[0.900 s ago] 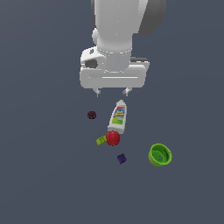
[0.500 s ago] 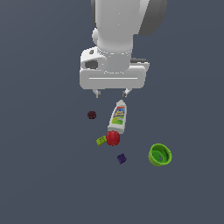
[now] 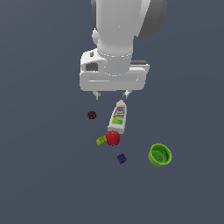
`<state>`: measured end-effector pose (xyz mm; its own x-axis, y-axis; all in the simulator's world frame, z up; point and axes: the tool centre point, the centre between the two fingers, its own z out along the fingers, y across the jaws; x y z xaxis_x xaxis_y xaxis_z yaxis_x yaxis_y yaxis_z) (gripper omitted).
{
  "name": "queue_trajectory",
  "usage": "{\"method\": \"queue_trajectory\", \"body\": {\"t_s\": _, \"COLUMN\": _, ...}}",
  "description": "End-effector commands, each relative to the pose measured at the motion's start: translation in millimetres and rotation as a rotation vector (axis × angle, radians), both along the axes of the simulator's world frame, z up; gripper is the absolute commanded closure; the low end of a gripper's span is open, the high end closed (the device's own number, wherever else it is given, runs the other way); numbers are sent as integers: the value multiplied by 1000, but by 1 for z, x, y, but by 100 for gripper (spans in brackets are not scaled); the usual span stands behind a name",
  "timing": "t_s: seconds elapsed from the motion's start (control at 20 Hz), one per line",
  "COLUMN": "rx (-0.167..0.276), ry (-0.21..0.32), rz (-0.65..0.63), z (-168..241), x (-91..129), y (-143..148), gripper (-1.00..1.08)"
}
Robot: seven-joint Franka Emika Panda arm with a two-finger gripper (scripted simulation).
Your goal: Pick up a designated object from a clutter of objects.
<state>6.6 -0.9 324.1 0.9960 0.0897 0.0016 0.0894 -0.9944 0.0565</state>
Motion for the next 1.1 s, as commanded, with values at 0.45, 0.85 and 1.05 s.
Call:
{"method": "queue_trajectory", "body": {"t_s": 0.45, "rx": 7, "ry": 5, "rz": 78, "z": -40, "x": 35, "y": 9, "gripper": -92}}
{"method": "queue_trajectory", "body": {"t_s": 0.85, "rx": 20, "ry": 11, "rz": 180, "z": -101, "x": 76, "y": 21, "gripper": -92}}
{"method": "queue_trajectory", "body": {"t_s": 1.05, "rx": 28, "ry": 13, "rz": 234, "z": -138, "x": 93, "y": 29, "gripper": -92}}
